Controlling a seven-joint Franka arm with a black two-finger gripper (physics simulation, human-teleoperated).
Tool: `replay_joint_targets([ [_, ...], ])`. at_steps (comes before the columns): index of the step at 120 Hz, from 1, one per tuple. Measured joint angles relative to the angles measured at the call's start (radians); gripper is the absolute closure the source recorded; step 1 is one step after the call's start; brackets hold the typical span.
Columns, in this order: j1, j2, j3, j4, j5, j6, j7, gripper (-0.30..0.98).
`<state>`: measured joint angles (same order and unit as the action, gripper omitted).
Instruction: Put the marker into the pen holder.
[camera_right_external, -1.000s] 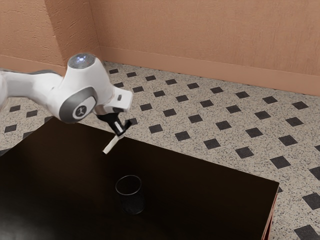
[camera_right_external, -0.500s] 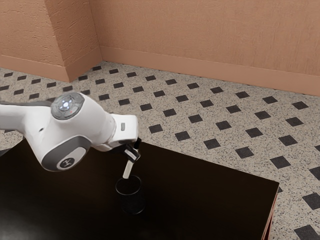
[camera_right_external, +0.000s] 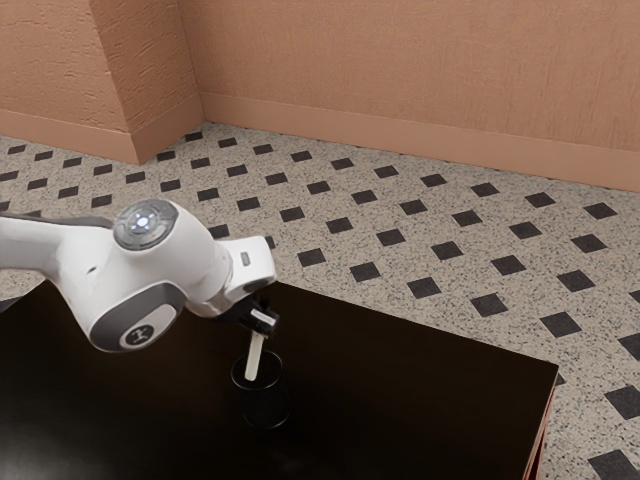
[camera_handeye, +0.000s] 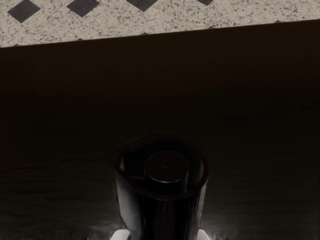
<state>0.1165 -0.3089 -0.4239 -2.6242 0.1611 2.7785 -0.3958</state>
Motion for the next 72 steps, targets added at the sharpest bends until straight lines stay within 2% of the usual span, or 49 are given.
replay_joint_targets([
  [16,0.001,-0.015,0.003,0.017,-0.002,-0.031,-0.027,0.28],
  [23,0.017,0.002,0.077,0.116,-0.003,-0.075,-0.034,0.22],
  [25,0.02,0.011,0.095,0.176,-0.004,-0.106,-0.034,0.2],
  [36,0.022,0.161,0.168,0.733,-0.006,-0.432,-0.018,0.13],
  [44,-0.001,0.226,0.244,1.005,-0.003,-0.652,0.007,0.1],
  [48,-0.029,0.249,0.302,1.091,-0.002,-0.748,0.022,0.08],
  [57,-0.048,0.268,0.397,1.167,-0.001,-0.913,0.052,0.06],
  [72,0.002,0.271,0.428,1.15,-0.001,-1.075,0.092,0.03],
])
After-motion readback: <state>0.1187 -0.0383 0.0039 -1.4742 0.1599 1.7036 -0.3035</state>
